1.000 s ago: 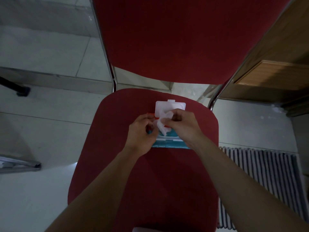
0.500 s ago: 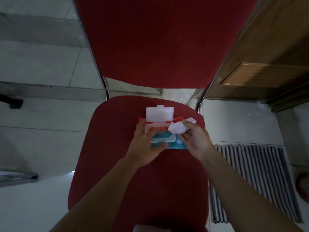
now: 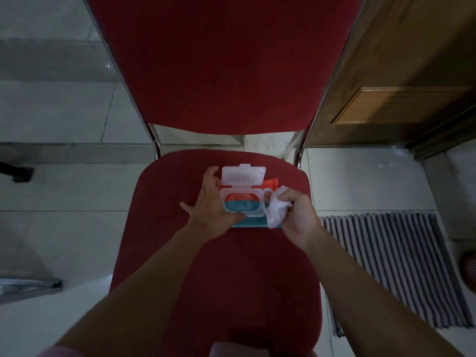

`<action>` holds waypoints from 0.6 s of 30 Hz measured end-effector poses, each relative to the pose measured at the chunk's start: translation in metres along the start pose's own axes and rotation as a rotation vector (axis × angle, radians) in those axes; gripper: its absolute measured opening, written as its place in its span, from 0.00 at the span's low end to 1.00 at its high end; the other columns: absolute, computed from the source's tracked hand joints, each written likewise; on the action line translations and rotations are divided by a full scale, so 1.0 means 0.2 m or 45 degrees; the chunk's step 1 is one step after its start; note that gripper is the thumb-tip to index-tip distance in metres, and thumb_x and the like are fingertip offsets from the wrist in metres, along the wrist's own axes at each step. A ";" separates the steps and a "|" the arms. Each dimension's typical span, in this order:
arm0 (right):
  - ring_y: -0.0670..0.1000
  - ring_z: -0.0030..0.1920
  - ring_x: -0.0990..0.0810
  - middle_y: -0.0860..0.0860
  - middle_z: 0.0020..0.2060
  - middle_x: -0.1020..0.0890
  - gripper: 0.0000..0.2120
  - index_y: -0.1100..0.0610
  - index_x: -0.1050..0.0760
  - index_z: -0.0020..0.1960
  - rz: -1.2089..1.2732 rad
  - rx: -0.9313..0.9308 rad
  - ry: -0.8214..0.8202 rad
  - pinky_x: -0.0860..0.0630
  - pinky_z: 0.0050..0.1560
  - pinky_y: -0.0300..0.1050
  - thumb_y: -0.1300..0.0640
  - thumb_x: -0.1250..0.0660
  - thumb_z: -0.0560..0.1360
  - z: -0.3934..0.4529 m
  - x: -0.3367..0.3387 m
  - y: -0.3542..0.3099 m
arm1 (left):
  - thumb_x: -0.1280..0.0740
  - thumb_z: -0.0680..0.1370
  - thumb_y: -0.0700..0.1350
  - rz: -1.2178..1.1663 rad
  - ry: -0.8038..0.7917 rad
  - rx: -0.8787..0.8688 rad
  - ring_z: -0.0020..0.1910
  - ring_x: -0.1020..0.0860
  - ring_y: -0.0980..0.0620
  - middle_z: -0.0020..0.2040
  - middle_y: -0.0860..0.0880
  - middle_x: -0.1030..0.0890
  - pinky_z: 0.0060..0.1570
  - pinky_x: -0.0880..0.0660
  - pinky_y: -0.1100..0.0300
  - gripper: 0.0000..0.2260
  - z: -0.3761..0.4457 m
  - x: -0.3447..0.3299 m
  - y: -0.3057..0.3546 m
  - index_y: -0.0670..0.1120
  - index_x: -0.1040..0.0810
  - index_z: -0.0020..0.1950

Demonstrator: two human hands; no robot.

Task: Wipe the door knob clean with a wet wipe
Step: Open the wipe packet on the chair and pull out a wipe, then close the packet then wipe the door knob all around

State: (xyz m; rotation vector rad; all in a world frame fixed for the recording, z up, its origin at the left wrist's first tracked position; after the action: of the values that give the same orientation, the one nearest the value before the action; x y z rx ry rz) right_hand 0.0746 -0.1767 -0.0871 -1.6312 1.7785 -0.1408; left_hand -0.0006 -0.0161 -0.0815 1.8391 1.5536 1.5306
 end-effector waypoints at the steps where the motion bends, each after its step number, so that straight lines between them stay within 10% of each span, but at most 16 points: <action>1: 0.49 0.44 0.24 0.52 0.43 0.23 0.10 0.61 0.25 0.45 0.030 -0.028 -0.032 0.28 0.48 0.42 0.63 0.43 0.69 0.00 0.01 0.00 | 0.26 0.55 0.56 0.073 -0.017 -0.026 0.65 0.31 0.48 0.64 0.53 0.32 0.65 0.44 0.28 0.49 0.00 0.02 0.01 0.60 0.51 0.68; 4: 0.51 0.43 0.26 0.52 0.45 0.25 0.14 0.60 0.23 0.41 0.045 -0.044 -0.080 0.32 0.48 0.42 0.61 0.35 0.56 0.00 0.01 0.02 | 0.28 0.66 0.54 0.516 -0.168 -0.168 0.68 0.36 0.49 0.69 0.52 0.38 0.65 0.54 0.26 0.37 -0.04 0.05 0.04 0.58 0.44 0.70; 7: 0.56 0.52 0.21 0.55 0.51 0.20 0.15 0.60 0.20 0.41 -0.593 0.381 0.046 0.24 0.53 0.52 0.71 0.41 0.61 -0.04 -0.02 0.03 | 0.33 0.69 0.60 0.773 -0.223 -0.301 0.72 0.42 0.48 0.71 0.50 0.42 0.66 0.57 0.27 0.34 -0.11 0.00 0.03 0.55 0.43 0.71; 12: 0.53 0.57 0.23 0.56 0.57 0.20 0.10 0.66 0.19 0.42 -1.511 0.891 -0.103 0.30 0.55 0.40 0.71 0.37 0.64 -0.11 -0.04 0.08 | 0.49 0.67 0.67 1.044 -0.222 -0.483 0.75 0.62 0.51 0.77 0.48 0.55 0.66 0.65 0.35 0.42 -0.19 -0.12 -0.05 0.48 0.57 0.75; 18: 0.44 0.71 0.43 0.53 0.70 0.32 0.05 0.61 0.24 0.32 -1.927 0.861 -0.345 0.41 0.68 0.43 0.63 0.35 0.66 -0.13 0.03 0.15 | 0.52 0.70 0.68 1.147 -0.222 -0.554 0.72 0.69 0.52 0.76 0.47 0.64 0.61 0.69 0.35 0.38 -0.23 -0.15 -0.12 0.54 0.64 0.73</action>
State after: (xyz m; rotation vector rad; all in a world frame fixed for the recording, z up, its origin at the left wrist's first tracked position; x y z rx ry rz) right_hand 0.0352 -0.1858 -0.0849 -1.9177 -0.0561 -0.9908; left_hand -0.0474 -0.0499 -0.0980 2.4131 0.2197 1.7553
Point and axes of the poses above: each hand's wrist, its own z-axis towards the middle knuckle, its own x-axis out of the back of the hand, y = z × x, the point moved 2 cm from there along z, towards the middle knuckle
